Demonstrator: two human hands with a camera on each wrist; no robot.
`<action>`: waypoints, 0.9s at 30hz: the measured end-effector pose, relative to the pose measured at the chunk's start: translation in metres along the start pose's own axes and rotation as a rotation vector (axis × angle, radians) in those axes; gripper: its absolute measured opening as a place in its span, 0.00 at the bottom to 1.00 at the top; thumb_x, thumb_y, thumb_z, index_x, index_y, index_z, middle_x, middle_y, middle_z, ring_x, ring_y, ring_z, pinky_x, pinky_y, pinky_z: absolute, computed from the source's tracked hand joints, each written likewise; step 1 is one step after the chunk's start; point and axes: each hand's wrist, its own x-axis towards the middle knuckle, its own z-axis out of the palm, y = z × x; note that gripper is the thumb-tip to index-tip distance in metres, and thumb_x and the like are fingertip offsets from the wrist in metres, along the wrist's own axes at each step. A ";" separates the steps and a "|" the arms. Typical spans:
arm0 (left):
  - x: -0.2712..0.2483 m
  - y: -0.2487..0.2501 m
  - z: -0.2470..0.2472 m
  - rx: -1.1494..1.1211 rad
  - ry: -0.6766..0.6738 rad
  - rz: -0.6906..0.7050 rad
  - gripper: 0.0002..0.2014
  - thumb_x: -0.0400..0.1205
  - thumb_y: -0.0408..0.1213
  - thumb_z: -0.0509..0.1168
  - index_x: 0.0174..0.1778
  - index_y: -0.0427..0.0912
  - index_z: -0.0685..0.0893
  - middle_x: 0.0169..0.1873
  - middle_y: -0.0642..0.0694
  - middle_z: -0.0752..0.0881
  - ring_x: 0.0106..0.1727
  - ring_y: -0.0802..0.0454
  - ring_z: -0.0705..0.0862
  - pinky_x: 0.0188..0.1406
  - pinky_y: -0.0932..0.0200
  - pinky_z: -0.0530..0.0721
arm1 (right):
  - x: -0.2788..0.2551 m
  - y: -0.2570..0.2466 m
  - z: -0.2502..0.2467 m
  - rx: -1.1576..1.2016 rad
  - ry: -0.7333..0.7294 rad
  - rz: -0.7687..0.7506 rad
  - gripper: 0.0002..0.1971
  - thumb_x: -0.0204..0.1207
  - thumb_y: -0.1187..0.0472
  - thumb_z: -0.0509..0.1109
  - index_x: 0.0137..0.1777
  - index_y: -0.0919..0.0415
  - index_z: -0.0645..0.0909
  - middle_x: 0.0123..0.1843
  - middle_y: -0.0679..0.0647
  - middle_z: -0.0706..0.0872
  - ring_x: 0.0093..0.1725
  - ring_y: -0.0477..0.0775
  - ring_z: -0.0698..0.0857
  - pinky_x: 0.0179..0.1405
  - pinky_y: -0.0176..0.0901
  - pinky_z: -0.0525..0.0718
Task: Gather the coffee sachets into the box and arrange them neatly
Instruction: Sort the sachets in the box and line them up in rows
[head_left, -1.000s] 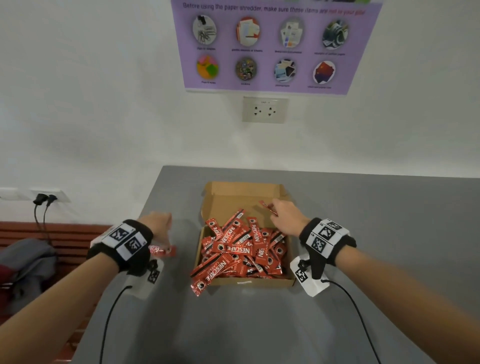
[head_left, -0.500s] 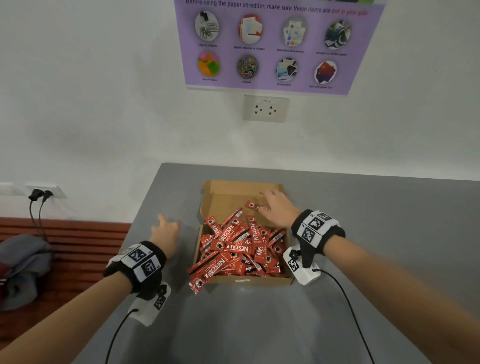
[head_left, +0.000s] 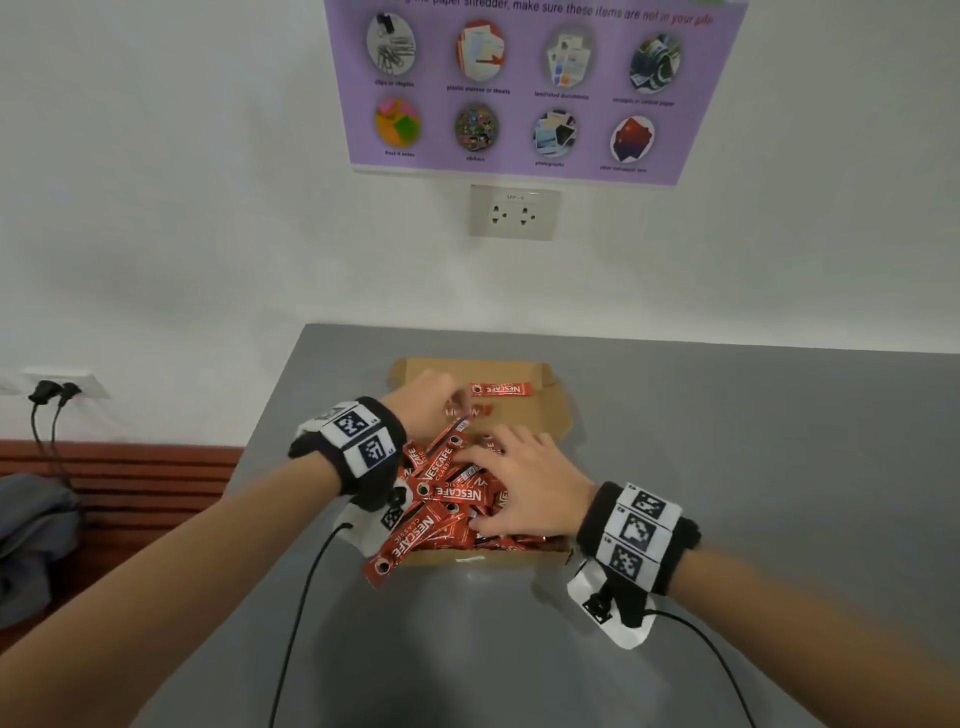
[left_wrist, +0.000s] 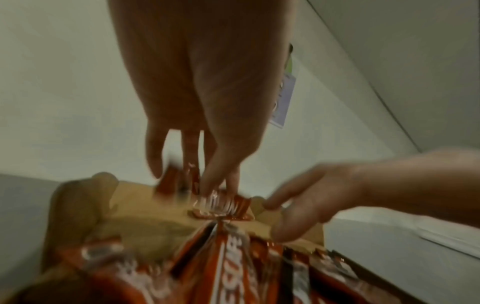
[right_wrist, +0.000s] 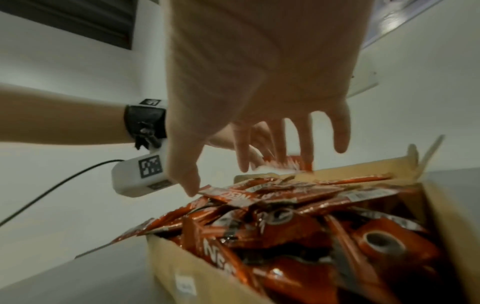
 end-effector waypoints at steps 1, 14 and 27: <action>0.001 0.001 0.003 0.004 -0.037 -0.004 0.12 0.80 0.23 0.61 0.55 0.41 0.83 0.60 0.44 0.83 0.51 0.53 0.82 0.48 0.64 0.79 | 0.003 -0.002 0.001 0.004 0.001 -0.051 0.37 0.68 0.39 0.70 0.77 0.46 0.64 0.78 0.55 0.64 0.74 0.57 0.64 0.71 0.61 0.66; -0.042 -0.034 0.023 -0.006 0.117 -0.052 0.19 0.77 0.18 0.54 0.61 0.35 0.80 0.58 0.40 0.79 0.61 0.46 0.77 0.61 0.59 0.75 | 0.039 -0.022 0.009 -0.069 -0.166 -0.234 0.35 0.68 0.56 0.76 0.73 0.62 0.67 0.63 0.62 0.73 0.54 0.62 0.79 0.42 0.49 0.77; -0.055 -0.024 -0.006 -0.122 0.260 -0.124 0.10 0.84 0.27 0.54 0.52 0.38 0.81 0.50 0.42 0.84 0.42 0.53 0.82 0.40 0.67 0.78 | 0.051 0.021 -0.035 0.092 0.048 0.029 0.13 0.77 0.57 0.68 0.59 0.61 0.77 0.51 0.50 0.80 0.46 0.46 0.78 0.48 0.33 0.79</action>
